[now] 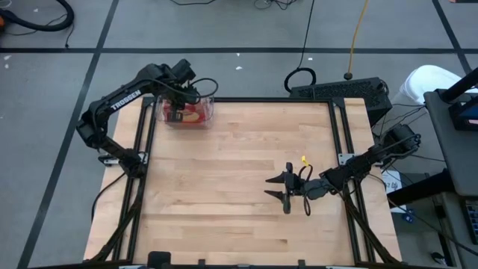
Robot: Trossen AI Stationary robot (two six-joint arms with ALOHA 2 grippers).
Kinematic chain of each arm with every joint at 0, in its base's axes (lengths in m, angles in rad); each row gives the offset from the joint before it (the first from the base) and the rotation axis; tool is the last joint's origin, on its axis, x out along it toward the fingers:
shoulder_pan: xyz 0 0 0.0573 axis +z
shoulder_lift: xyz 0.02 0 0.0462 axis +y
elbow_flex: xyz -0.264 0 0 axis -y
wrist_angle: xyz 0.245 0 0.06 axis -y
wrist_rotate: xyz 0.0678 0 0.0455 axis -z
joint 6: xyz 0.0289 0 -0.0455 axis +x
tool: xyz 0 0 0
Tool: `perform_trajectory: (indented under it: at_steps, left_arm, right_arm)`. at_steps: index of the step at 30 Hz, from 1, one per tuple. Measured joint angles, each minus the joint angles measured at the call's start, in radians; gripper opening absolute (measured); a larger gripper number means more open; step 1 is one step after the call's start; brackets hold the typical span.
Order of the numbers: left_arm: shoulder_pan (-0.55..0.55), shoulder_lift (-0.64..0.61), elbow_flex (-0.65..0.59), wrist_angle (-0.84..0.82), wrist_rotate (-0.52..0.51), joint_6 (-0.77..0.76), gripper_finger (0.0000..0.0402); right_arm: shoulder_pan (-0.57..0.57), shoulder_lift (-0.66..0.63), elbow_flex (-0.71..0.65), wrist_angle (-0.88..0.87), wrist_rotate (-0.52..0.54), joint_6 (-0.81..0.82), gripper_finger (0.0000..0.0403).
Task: Sort popcorn bags into baskets
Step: Put the red popcorn bag into the transparent bin
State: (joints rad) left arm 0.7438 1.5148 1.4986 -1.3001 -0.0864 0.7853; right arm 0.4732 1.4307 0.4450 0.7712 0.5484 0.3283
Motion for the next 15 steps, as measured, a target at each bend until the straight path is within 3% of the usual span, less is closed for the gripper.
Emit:
perform_trajectory:
  at_steps: [9, 15]
  left_arm:
    - [0.003, 0.0, -0.095, 0.071, -0.121, 0.018, 0.0051]
    - [0.003, 0.0, -0.147, 0.121, -0.31, -0.039, 0.0051]
  right_arm:
    - [0.0, 0.0, 0.0, 0.001, 0.0, 0.0, 0.0182]
    - [0.0, 0.0, 0.0, -0.003, 0.0, 0.0, 0.0182]
